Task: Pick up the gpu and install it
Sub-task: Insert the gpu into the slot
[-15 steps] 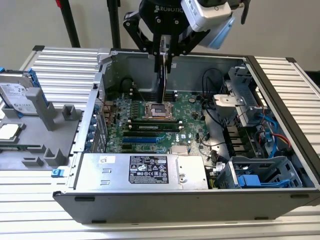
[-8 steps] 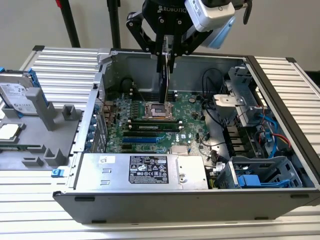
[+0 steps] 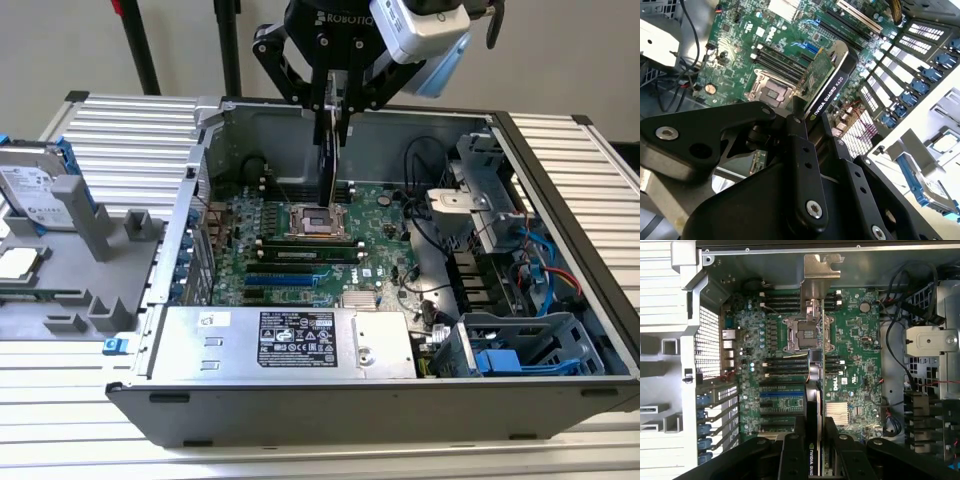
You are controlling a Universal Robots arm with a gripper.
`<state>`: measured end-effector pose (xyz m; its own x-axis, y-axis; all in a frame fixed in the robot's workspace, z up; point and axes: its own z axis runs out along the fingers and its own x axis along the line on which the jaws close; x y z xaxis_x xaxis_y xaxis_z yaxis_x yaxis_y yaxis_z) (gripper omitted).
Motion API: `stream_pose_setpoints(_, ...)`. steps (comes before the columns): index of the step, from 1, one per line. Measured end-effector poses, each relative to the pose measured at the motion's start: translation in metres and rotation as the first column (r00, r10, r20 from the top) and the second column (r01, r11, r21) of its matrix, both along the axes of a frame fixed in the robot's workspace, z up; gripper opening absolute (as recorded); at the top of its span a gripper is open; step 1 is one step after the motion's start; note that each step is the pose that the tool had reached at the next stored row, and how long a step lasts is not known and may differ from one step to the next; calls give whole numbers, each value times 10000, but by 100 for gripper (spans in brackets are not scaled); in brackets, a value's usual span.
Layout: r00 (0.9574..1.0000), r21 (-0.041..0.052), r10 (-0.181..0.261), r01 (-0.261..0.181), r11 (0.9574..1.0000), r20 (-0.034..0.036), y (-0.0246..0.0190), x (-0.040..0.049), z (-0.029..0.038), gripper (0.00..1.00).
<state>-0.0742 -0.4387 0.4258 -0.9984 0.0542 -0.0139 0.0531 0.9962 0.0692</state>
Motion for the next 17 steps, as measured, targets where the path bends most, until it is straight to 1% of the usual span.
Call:
stream_pose_setpoints(6, 10000, 0, 84, -84, 10000, 0, 0, 0, 0, 0)
stream_pose_setpoints(17, 9989, 0, 466, -466, 9989, 0, 0, 0, 0, 0)
